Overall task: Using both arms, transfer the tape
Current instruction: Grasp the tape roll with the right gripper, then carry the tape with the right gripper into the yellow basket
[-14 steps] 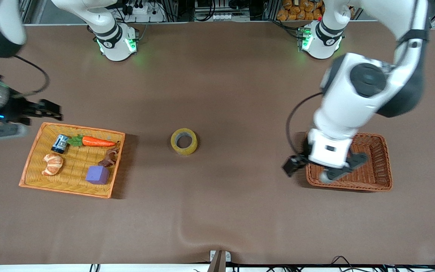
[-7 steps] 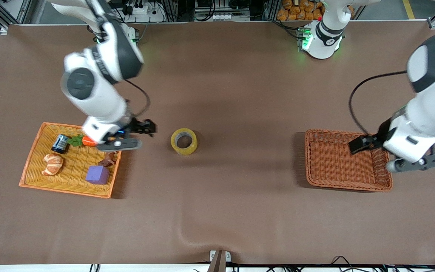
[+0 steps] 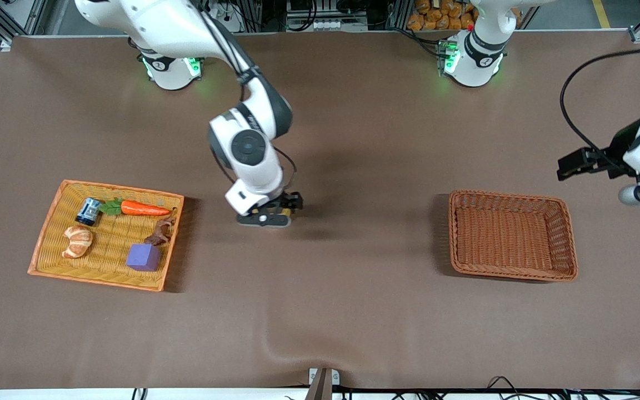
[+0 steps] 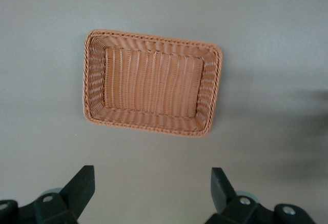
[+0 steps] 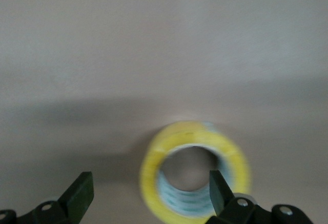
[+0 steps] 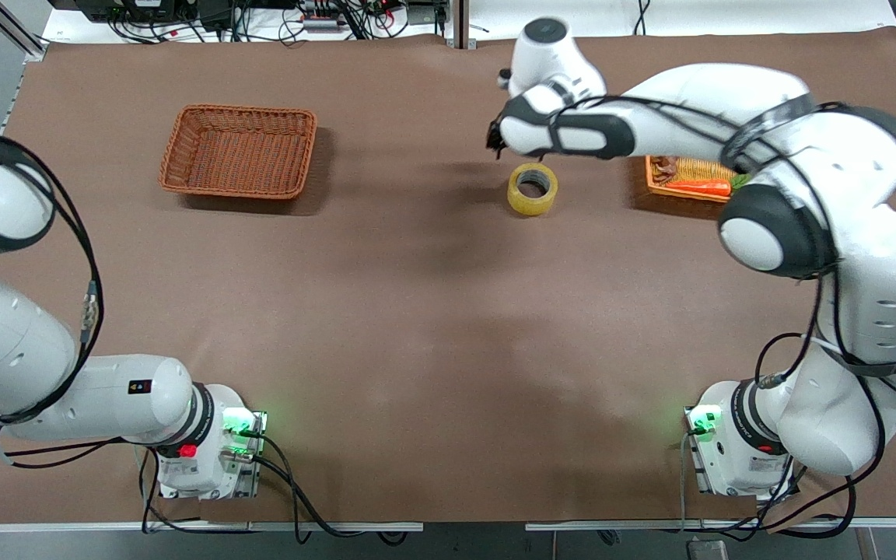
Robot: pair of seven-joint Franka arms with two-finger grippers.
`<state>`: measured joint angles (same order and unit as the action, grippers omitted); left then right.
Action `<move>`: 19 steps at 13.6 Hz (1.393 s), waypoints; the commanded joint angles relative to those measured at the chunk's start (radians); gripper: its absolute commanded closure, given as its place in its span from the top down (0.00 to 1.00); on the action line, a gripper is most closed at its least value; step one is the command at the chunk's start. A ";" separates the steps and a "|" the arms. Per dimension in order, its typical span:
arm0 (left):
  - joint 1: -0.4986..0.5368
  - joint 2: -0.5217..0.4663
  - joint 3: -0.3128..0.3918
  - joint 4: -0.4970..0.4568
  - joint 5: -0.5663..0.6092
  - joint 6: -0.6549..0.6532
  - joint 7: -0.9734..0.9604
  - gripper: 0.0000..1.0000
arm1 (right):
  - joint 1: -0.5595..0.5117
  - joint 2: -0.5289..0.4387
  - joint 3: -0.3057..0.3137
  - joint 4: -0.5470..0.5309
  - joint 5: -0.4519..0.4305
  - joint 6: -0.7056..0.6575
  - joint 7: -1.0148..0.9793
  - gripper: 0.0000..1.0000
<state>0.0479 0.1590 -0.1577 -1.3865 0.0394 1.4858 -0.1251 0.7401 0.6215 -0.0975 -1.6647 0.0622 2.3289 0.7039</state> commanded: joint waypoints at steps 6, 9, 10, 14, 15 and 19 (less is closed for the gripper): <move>-0.020 -0.102 0.021 -0.117 -0.006 0.051 0.019 1.00 | 0.013 0.138 -0.011 0.063 0.044 0.084 0.017 0.00; -0.020 -0.104 0.020 -0.118 -0.006 0.050 0.022 1.00 | -0.002 0.132 -0.013 0.065 0.044 0.079 0.012 0.00; -0.020 -0.101 0.020 -0.118 -0.006 0.050 0.021 1.00 | -0.011 0.121 -0.011 0.068 0.044 0.069 0.011 0.00; -0.016 -0.096 0.021 -0.115 -0.007 0.051 0.022 1.00 | -0.074 0.038 -0.013 0.183 0.042 -0.214 -0.055 0.00; -0.016 -0.096 0.021 -0.115 -0.006 0.051 0.022 1.00 | -0.105 -0.007 -0.013 0.183 0.044 -0.267 -0.164 0.00; -0.016 -0.098 0.021 -0.118 -0.007 0.051 0.021 1.00 | -0.295 -0.175 -0.019 0.071 0.036 -0.338 -0.487 0.00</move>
<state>0.0288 0.0633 -0.1386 -1.5058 0.0394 1.5305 -0.1239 0.5373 0.5538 -0.1352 -1.4741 0.0972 1.9802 0.3554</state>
